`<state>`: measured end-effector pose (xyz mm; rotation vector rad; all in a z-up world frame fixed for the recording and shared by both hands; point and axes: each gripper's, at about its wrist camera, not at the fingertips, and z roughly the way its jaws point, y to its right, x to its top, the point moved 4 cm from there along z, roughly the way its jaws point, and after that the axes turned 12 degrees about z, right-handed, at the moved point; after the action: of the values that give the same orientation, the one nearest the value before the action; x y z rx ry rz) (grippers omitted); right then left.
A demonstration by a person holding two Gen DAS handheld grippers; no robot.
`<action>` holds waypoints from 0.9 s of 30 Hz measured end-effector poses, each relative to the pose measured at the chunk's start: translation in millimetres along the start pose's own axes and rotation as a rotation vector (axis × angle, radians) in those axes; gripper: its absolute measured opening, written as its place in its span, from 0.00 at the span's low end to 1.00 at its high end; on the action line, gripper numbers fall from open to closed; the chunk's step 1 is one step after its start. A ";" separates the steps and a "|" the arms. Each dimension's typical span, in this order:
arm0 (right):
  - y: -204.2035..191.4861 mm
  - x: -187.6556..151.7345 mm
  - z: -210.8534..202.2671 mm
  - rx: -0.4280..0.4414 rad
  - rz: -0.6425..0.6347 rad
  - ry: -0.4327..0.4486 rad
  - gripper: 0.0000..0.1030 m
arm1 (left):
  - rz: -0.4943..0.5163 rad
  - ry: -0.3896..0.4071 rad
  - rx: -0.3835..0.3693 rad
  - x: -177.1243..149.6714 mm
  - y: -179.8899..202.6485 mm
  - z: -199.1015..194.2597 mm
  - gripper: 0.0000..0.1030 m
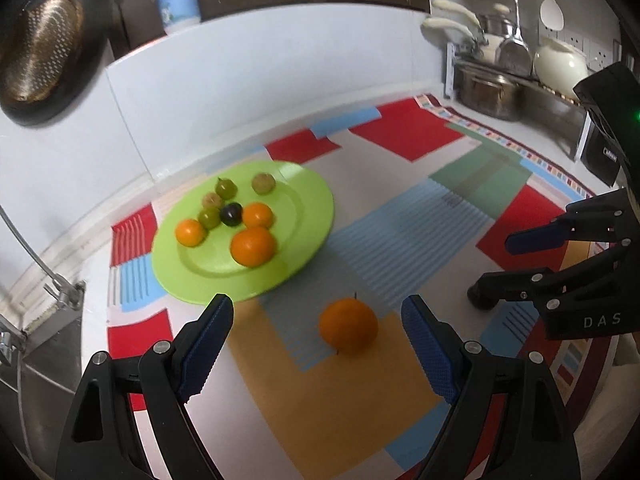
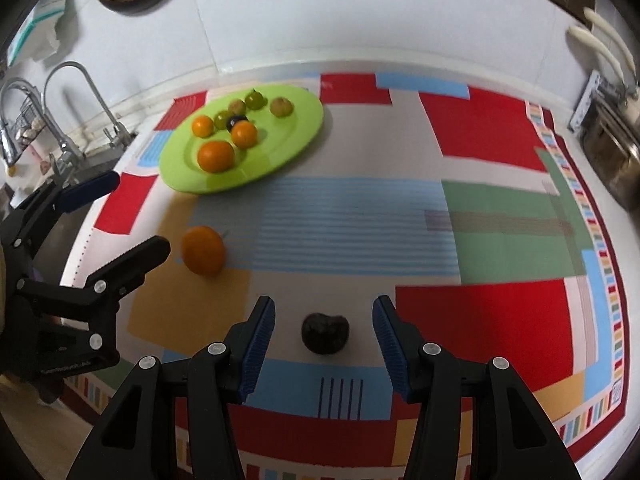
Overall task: Organize fruits
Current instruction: 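Move both tools back toward the last orange and dark fruit, then grasp the last orange with the left tool while the right tool grasps the dark fruit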
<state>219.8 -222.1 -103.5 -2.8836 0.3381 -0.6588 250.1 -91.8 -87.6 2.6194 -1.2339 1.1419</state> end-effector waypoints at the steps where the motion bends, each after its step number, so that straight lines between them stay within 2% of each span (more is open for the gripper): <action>1: 1.5 -1.0 2.8 0.000 0.006 -0.010 0.50 | 0.000 -0.006 -0.005 -1.1 0.9 2.8 0.84; 8: 4.7 -8.3 18.1 0.007 0.018 -0.064 0.50 | -0.001 -0.042 -0.041 -7.3 4.4 19.9 0.81; 10: 6.1 -9.6 21.1 0.009 0.022 -0.073 0.42 | -0.001 -0.051 -0.053 -8.6 5.7 23.9 0.76; 15: 7.0 -12.3 28.1 0.017 0.025 -0.098 0.36 | -0.023 -0.064 -0.087 -10.1 6.7 31.9 0.67; 25: 6.1 -12.6 32.5 0.031 0.026 -0.113 0.32 | -0.045 -0.076 -0.143 -8.7 7.9 40.9 0.41; 27: 5.9 -12.6 32.3 0.032 0.026 -0.112 0.31 | -0.044 -0.080 -0.146 -9.2 9.2 41.6 0.40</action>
<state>222.0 -221.1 -138.6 -2.8656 0.3458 -0.4908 265.2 -105.2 -126.2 2.5922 -1.2168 0.9115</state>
